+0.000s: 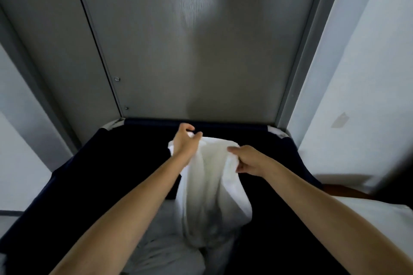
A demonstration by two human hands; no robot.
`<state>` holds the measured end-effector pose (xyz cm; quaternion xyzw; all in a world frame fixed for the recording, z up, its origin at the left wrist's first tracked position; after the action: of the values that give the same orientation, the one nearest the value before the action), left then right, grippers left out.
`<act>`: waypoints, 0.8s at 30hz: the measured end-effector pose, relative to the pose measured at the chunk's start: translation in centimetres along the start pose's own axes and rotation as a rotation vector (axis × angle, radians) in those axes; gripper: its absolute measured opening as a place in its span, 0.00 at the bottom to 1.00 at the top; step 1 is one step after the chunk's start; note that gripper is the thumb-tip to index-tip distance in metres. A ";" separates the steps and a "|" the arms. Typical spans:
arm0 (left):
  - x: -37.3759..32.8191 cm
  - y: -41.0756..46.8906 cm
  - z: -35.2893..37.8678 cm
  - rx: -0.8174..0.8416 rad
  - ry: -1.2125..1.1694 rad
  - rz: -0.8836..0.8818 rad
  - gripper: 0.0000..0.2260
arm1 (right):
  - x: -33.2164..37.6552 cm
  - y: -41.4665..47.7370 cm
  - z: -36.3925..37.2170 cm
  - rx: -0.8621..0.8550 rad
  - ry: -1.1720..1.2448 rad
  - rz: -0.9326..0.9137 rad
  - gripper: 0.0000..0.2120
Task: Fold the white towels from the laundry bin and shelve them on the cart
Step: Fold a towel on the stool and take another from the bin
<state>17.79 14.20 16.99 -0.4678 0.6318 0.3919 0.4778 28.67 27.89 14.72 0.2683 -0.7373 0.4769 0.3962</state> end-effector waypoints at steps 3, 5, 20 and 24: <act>0.4 -2.3 1.0 0.004 -0.254 -0.069 0.06 | 1.6 -0.4 1.8 0.012 0.462 0.004 0.08; 0.6 -4.0 1.4 0.023 -0.581 -0.221 0.06 | 2.0 -1.0 2.9 0.009 0.690 -0.001 0.08; 1.6 -11.3 2.8 0.050 -0.478 0.016 0.10 | -2.4 -4.4 6.2 -0.150 0.703 -0.195 0.04; 1.7 -11.2 2.4 0.096 -0.381 0.082 0.08 | -2.4 -4.6 6.3 -0.163 0.616 -0.323 0.05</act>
<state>29.03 13.26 14.24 -0.3358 0.5666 0.4618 0.5941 31.45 20.28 13.49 0.1927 -0.5670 0.4063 0.6901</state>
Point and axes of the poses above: each hand's wrist, its own y-axis towards the middle knuckle, its own z-axis out of the palm, x = y × z, the point moved 3 cm from there along y, towards the middle knuckle, and after that the axes turned 12 degrees about -y, right-handed, at the moved point
